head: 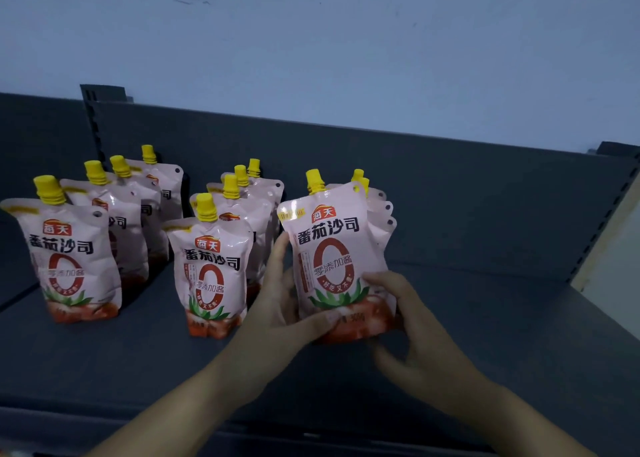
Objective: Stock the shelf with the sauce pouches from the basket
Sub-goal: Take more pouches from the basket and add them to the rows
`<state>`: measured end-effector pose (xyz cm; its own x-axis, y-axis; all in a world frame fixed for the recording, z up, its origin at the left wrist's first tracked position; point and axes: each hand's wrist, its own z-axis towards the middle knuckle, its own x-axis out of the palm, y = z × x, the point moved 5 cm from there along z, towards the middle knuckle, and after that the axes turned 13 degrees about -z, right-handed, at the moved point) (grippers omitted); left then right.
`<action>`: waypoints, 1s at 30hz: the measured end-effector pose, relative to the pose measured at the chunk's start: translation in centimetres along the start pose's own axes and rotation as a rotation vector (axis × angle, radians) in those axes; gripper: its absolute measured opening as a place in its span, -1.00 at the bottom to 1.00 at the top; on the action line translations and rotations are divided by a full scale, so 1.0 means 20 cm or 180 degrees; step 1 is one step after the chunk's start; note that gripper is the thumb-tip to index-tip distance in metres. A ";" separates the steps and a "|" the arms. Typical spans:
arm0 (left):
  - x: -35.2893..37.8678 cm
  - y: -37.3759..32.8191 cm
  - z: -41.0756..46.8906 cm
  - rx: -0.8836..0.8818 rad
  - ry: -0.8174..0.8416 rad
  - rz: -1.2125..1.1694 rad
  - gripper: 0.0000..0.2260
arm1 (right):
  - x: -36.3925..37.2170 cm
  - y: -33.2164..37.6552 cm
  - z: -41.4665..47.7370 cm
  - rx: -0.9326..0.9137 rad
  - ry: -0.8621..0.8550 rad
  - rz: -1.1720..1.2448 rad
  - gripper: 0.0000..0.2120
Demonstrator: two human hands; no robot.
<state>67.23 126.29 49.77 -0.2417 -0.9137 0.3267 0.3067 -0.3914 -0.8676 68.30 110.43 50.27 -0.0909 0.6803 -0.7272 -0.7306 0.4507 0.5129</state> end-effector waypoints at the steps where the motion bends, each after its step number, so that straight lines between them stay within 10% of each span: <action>1: -0.01 0.01 0.02 0.0027 0.0019 0.0069 -0.11 | 0.01 -0.01 -0.01 0.0009 0.0160 0.0084 -0.23; 4: -0.05 0.06 0.05 -0.0026 0.0330 0.0468 0.00 | 0.01 -0.08 -0.01 0.0466 0.0093 0.0810 0.05; 14: -0.12 0.20 0.13 -0.0288 0.0473 0.2597 -0.61 | -0.02 -0.20 0.11 0.1052 -0.0357 0.0033 -0.52; 18: -0.13 0.23 0.15 -0.0172 0.0208 0.3439 -0.55 | -0.02 -0.23 0.11 0.1181 -0.0390 -0.0001 -0.64; 30: -0.13 0.27 0.14 -0.0422 0.0162 0.2655 -0.52 | 0.04 -0.28 0.07 0.1561 -0.0261 0.0527 -0.72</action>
<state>72.15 126.14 45.27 -0.0262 -0.8902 -0.4548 0.2934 0.4281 -0.8548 73.29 109.37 47.49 -0.1106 0.7995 -0.5904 -0.3063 0.5377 0.7855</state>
